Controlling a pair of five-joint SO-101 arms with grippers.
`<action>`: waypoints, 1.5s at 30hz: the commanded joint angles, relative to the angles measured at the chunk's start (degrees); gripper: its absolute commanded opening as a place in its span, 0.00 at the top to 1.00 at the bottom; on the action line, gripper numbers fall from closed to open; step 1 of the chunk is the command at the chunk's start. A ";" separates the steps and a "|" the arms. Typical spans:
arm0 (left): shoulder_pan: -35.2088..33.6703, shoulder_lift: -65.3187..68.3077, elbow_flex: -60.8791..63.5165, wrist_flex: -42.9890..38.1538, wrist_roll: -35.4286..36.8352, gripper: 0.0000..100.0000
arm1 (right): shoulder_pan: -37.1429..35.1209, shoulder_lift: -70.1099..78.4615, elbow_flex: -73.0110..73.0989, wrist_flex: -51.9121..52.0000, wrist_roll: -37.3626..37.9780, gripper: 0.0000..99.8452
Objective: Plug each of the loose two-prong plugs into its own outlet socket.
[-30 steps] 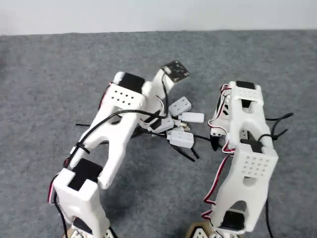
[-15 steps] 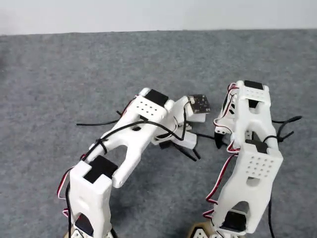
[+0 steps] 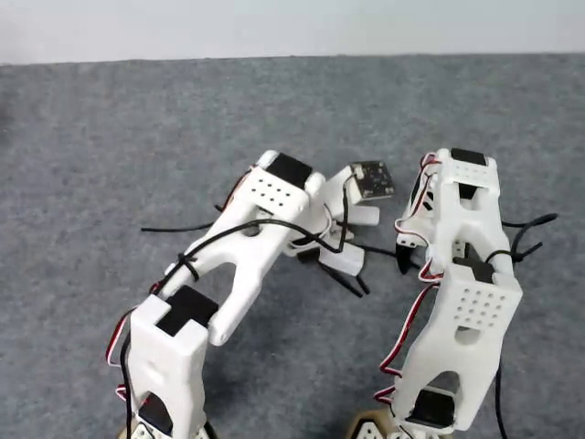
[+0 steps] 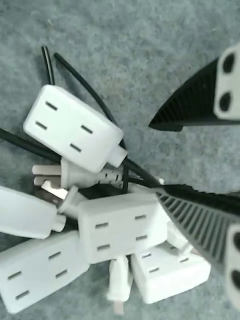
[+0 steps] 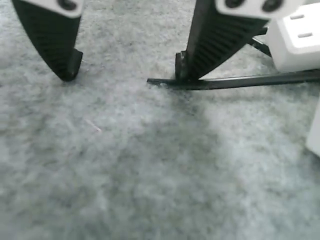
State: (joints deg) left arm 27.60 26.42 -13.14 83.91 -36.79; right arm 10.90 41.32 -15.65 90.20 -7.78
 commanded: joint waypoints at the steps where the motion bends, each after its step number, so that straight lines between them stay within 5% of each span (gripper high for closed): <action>1: 0.44 -0.35 -2.33 -3.08 -0.26 0.83 | 3.21 0.13 -2.55 -3.30 -0.53 0.70; 12: 2.90 11.34 -2.51 -9.58 2.73 0.84 | 3.03 0.13 -2.55 -3.30 -0.44 0.70; 20: 2.99 13.54 -7.96 -5.01 2.64 0.99 | 2.95 0.13 -2.55 -3.30 -0.44 0.70; 39: 2.90 13.45 -9.54 -2.64 2.99 0.99 | 2.42 0.22 -2.46 -3.30 -0.44 0.70; 45: 3.16 13.54 -19.21 8.79 6.33 0.94 | 2.42 0.22 -2.46 -3.30 -0.44 0.70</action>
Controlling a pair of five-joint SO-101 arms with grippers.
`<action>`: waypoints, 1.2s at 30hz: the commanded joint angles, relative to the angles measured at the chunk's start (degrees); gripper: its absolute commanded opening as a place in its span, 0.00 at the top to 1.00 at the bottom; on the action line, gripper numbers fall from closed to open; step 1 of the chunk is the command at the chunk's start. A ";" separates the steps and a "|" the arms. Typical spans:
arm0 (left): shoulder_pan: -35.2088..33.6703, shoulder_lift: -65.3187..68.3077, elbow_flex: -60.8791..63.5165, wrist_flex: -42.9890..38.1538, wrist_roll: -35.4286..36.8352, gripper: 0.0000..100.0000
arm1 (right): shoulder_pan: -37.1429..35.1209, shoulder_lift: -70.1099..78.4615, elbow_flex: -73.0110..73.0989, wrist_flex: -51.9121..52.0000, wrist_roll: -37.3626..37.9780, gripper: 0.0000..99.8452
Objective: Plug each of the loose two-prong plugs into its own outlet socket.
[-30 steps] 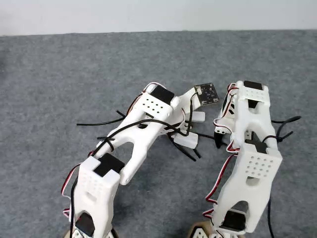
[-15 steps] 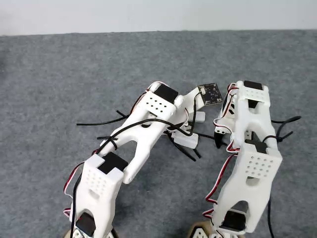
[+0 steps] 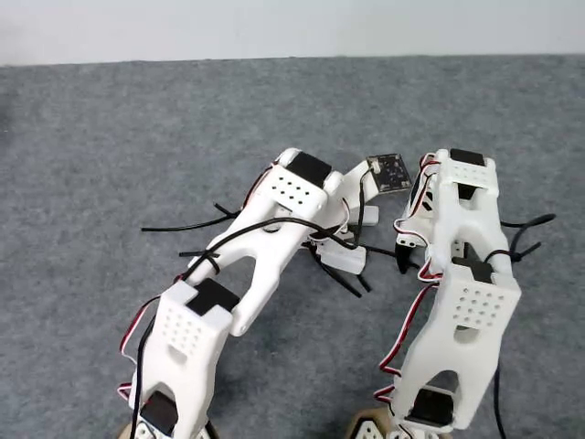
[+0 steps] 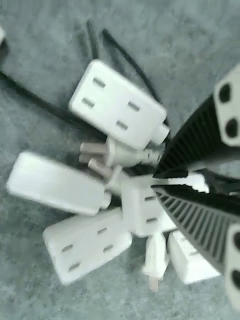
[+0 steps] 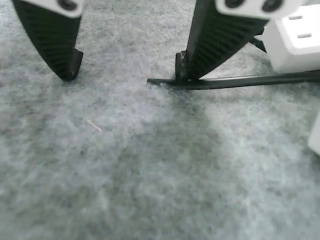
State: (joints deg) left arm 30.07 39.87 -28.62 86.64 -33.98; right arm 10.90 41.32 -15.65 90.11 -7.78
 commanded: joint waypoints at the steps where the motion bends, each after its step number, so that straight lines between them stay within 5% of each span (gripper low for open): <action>1: 0.70 0.26 -5.05 7.38 5.45 0.90 | 2.42 0.22 -2.46 -3.21 -0.44 0.70; 7: -1.67 1.67 -4.53 4.13 4.84 0.68 | 2.33 0.22 -2.46 -3.21 -0.44 0.70; 23: -6.07 6.68 -3.47 -3.34 4.40 0.69 | 2.24 0.22 -2.46 -3.21 -0.44 0.70; 30: -3.16 6.68 -3.65 0.09 -0.44 0.98 | 2.24 0.22 -2.46 -3.21 -0.44 0.70; 36: -2.29 1.76 -4.09 4.92 -0.44 0.99 | 2.24 0.22 -2.46 -3.21 -0.44 0.70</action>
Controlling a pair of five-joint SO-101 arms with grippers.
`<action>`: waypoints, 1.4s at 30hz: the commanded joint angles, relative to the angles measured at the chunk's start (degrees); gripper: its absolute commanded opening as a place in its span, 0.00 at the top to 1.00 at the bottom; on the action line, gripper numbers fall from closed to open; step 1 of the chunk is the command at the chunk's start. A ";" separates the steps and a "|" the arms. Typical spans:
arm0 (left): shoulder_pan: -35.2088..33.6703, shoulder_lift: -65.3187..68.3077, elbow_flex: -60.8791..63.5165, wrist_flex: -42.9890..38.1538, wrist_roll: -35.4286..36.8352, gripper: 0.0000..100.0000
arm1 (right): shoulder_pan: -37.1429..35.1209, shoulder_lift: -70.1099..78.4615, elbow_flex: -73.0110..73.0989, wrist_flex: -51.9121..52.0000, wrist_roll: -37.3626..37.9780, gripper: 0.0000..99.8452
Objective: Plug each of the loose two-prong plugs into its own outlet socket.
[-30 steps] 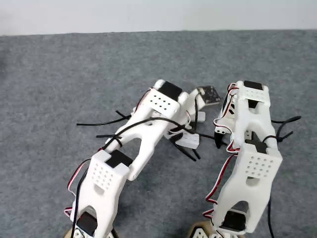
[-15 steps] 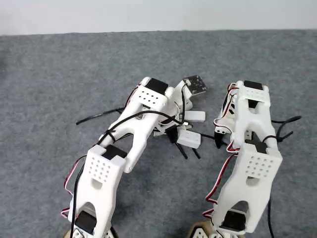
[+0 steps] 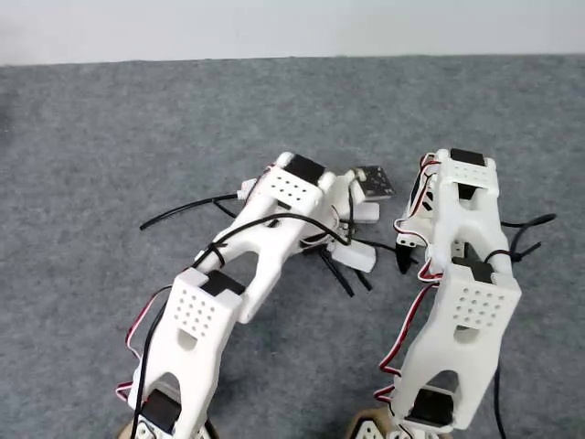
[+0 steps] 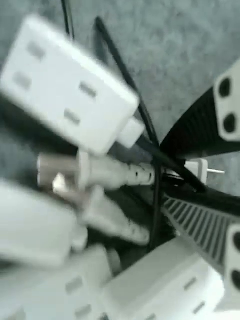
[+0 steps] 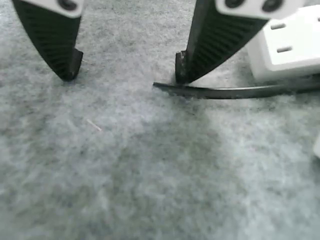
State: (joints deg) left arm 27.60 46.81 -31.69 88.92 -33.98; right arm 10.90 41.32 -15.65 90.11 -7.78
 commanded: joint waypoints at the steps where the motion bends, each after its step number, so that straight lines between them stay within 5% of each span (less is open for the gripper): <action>1: -0.09 -6.68 -1.45 4.22 -0.44 0.99 | 2.24 0.22 -2.46 -3.21 -0.44 0.70; 11: -3.34 -26.11 -5.93 11.60 0.00 0.99 | 2.42 0.22 -2.46 -3.91 -0.44 0.70; 22: -4.40 -44.48 12.62 11.60 0.88 0.99 | 2.42 0.22 -2.46 -3.91 -0.44 0.70; 28: -12.66 -56.18 17.80 11.78 0.18 0.99 | 2.42 0.22 -2.46 -3.91 -0.44 0.70; 34: -22.77 -64.79 28.88 11.69 -8.26 0.99 | 2.33 0.22 -2.46 -3.91 -0.44 0.70; 42: -8.62 -66.29 37.32 9.58 -9.05 0.98 | 2.42 0.22 -2.46 -3.82 -0.44 0.70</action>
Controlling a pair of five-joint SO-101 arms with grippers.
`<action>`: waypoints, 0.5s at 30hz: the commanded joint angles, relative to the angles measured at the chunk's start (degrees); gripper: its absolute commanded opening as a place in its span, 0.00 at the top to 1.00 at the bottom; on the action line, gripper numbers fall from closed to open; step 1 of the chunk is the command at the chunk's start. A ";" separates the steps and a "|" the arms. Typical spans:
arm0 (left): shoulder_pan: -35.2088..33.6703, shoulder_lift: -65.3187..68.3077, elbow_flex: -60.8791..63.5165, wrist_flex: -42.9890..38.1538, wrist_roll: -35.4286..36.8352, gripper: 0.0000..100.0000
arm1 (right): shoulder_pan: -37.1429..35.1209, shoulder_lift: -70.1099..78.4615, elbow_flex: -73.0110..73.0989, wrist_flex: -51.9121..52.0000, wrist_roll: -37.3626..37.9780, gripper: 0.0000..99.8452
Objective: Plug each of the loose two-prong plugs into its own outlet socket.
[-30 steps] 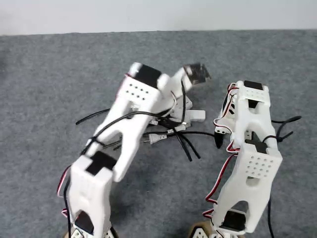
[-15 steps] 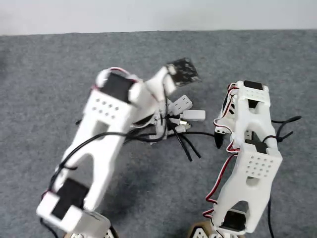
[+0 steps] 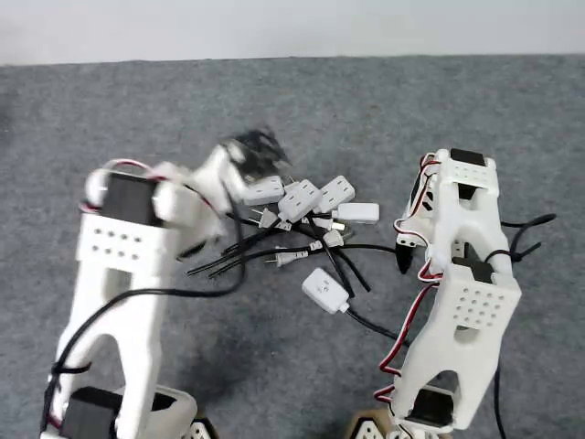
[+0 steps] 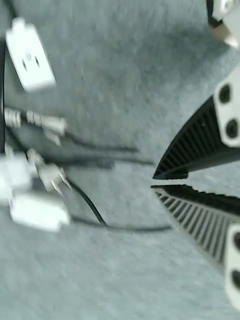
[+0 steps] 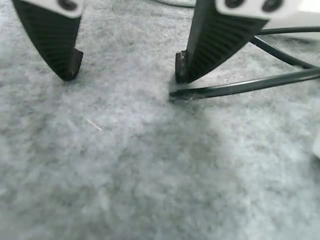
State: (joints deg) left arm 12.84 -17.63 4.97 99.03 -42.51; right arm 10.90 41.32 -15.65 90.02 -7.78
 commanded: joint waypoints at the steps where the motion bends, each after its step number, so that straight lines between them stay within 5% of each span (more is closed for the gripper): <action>1: 8.18 -1.85 1.36 -1.41 -0.53 0.98 | 2.42 0.22 -2.46 -3.65 -0.44 0.70; 6: 11.08 -2.37 4.79 -2.37 -0.44 0.98 | 2.33 0.22 -2.37 -3.47 1.58 0.70; 15: -11.08 -2.46 14.99 -8.00 16.79 0.98 | 1.54 0.22 -2.37 -3.47 2.46 0.70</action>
State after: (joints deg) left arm 8.35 -18.33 17.19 94.64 -31.43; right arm 10.90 41.32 -15.65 90.02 -6.11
